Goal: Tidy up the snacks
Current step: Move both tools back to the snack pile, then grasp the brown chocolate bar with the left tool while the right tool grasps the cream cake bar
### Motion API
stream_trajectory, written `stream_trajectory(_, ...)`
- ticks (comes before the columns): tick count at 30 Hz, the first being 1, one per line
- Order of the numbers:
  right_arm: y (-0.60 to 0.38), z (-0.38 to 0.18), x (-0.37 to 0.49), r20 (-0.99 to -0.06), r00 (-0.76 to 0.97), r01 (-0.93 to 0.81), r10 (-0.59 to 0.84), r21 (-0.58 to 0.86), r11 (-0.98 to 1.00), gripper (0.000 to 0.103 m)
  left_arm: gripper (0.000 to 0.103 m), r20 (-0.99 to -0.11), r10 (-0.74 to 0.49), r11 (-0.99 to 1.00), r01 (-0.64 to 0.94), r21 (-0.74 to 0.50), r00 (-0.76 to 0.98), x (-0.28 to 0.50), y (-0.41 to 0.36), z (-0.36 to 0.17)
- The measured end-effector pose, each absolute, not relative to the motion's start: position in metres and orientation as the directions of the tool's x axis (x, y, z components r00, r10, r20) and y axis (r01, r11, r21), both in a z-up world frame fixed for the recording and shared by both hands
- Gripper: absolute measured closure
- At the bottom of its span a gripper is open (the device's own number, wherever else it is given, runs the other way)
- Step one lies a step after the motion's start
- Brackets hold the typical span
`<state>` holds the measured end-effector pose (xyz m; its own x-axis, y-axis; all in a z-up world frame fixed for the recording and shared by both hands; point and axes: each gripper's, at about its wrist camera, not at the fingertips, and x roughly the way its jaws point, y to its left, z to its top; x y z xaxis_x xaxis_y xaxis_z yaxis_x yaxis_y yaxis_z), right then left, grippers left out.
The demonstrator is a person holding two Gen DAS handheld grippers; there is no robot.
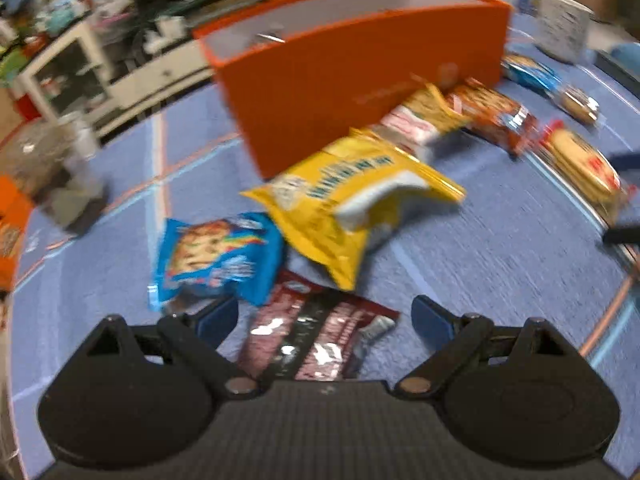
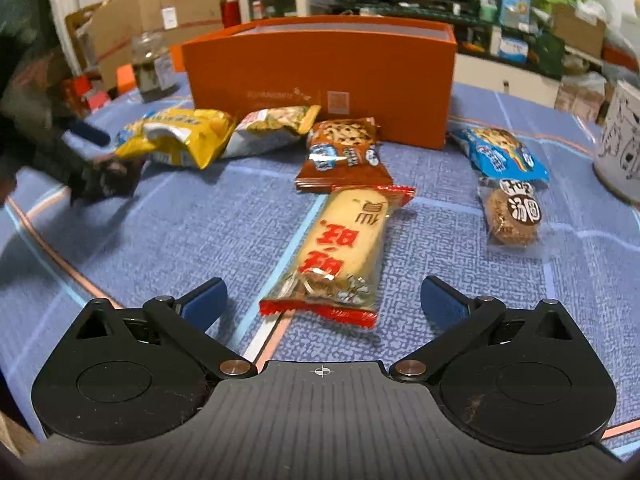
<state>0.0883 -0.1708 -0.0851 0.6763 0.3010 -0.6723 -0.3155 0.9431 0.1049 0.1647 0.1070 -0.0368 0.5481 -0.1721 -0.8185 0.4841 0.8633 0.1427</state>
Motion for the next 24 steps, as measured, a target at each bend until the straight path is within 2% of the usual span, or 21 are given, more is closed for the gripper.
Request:
stream_trajectory(4,-0.179,-0.084,0.094,-0.669,0.668,-0.296,0.327,0.164,0.941,0.006,0.014,-0.814,-0.209,0.875,0.476,0.093,0.542,0.161,0.113,-0.037)
stream_trajectory(6,-0.181,-0.084,0.095,-0.667,0.666,-0.297,0.332,0.172,0.939,0.006,0.023,-0.817,-0.216,0.888,0.455,0.062,0.534,0.155,0.116,-0.035)
stream_trajectory(9,-0.182,-0.084,0.095,-0.67,0.666,-0.292,0.329,0.172,0.941,0.006,0.028,-0.832,-0.236,0.91,0.414,-0.007,0.503,0.14,0.112,-0.035)
stream_trajectory(13,-0.184,-0.083,0.094,-0.671,0.665,-0.293,0.327,0.169,0.941,0.006,0.029,-0.84,-0.206,0.929,0.369,-0.007,0.503,0.112,0.096,-0.035)
stream_trajectory(16,-0.181,-0.084,0.093,-0.674,0.665,-0.303,0.32,0.148,0.941,0.006,0.026,-0.829,-0.182,0.94,0.341,0.011,0.529,0.093,0.084,-0.036)
stream_trajectory(18,-0.179,-0.085,0.092,-0.675,0.669,-0.307,0.311,0.129,0.943,0.006,0.016,-0.822,-0.127,0.953,0.297,0.053,0.555,0.093,0.08,-0.036)
stream_trajectory(19,-0.178,-0.085,0.092,-0.677,0.67,-0.306,0.305,0.122,0.944,0.006,0.014,-0.818,-0.092,0.967,0.249,0.063,0.568,0.096,0.08,-0.035)
stream_trajectory(24,-0.184,-0.076,0.104,-0.65,0.697,-0.23,0.305,0.2,0.952,0.007,0.009,-0.796,-0.037,0.997,0.071,0.007,0.604,0.11,0.083,-0.032)
